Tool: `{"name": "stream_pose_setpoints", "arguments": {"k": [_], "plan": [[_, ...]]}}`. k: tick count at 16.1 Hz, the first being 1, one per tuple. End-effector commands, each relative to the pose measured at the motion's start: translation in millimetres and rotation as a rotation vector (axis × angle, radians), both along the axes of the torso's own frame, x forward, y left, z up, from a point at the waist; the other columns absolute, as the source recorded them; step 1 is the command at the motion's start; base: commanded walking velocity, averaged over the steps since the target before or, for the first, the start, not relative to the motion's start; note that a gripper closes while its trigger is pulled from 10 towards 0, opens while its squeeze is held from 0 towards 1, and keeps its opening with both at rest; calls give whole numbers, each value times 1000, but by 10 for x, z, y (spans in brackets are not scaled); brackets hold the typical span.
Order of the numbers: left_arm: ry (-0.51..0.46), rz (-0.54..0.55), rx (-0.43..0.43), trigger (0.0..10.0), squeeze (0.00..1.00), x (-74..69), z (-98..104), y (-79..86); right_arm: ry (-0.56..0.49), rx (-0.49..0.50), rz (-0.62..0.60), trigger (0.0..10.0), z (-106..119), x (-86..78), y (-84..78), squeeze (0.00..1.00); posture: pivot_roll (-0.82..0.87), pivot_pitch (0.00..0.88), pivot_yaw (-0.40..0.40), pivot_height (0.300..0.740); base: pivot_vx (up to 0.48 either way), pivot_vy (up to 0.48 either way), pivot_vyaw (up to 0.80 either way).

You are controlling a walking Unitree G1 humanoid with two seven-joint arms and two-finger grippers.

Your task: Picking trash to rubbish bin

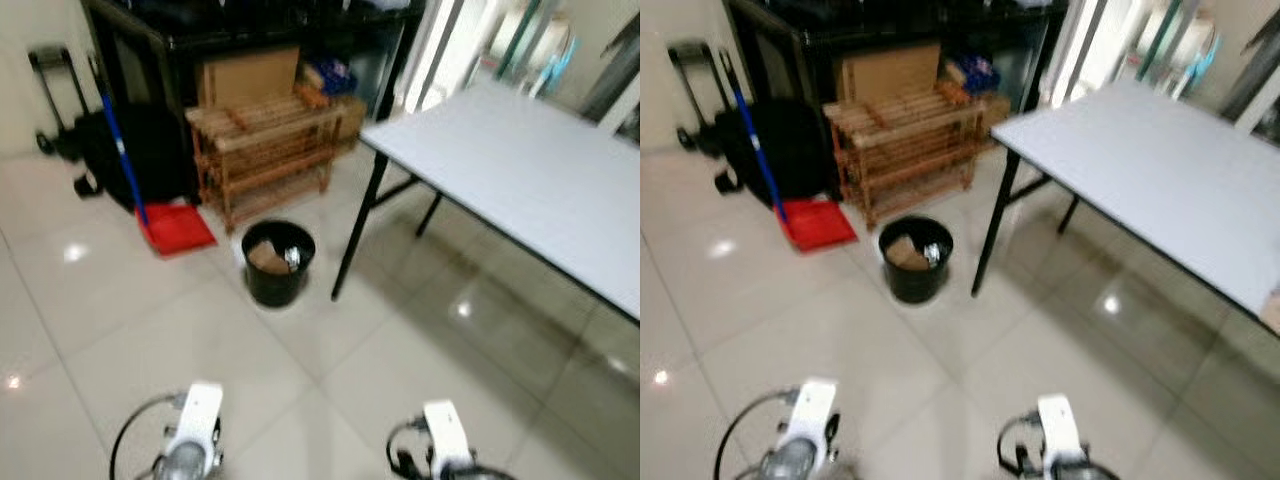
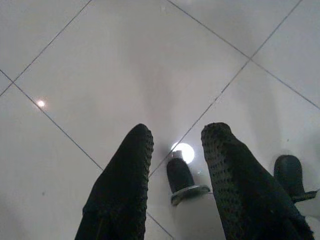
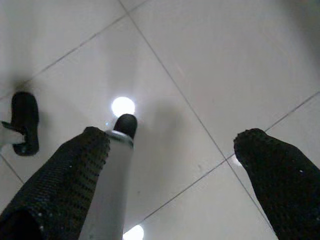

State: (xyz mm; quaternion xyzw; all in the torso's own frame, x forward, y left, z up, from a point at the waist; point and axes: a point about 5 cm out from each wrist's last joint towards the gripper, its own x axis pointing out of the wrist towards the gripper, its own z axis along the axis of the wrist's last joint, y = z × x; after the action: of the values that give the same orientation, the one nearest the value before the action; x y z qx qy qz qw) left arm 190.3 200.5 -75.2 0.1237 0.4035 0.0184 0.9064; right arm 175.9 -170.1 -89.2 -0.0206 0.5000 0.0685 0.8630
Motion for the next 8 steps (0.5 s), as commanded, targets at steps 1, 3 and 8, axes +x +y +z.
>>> {"name": "stream_pose_setpoints", "arguments": {"k": [1,3,8], "plan": [[0,-5,-1,10000,0,7,-3,-36,5,-12,0,10000,1,-8,-55,0,-51,68,-146,740,0,0,0],[-1,-2,-2,10000,0,6,-2,-32,7,-12,0,10000,0,-9,-53,0,-50,68,-146,740,0,0,0],[-9,4,-1,10000,0,19,9,-9,12,-15,6,10000,1,1,-28,0,-43,47,-139,740,0,0,-800]]}}
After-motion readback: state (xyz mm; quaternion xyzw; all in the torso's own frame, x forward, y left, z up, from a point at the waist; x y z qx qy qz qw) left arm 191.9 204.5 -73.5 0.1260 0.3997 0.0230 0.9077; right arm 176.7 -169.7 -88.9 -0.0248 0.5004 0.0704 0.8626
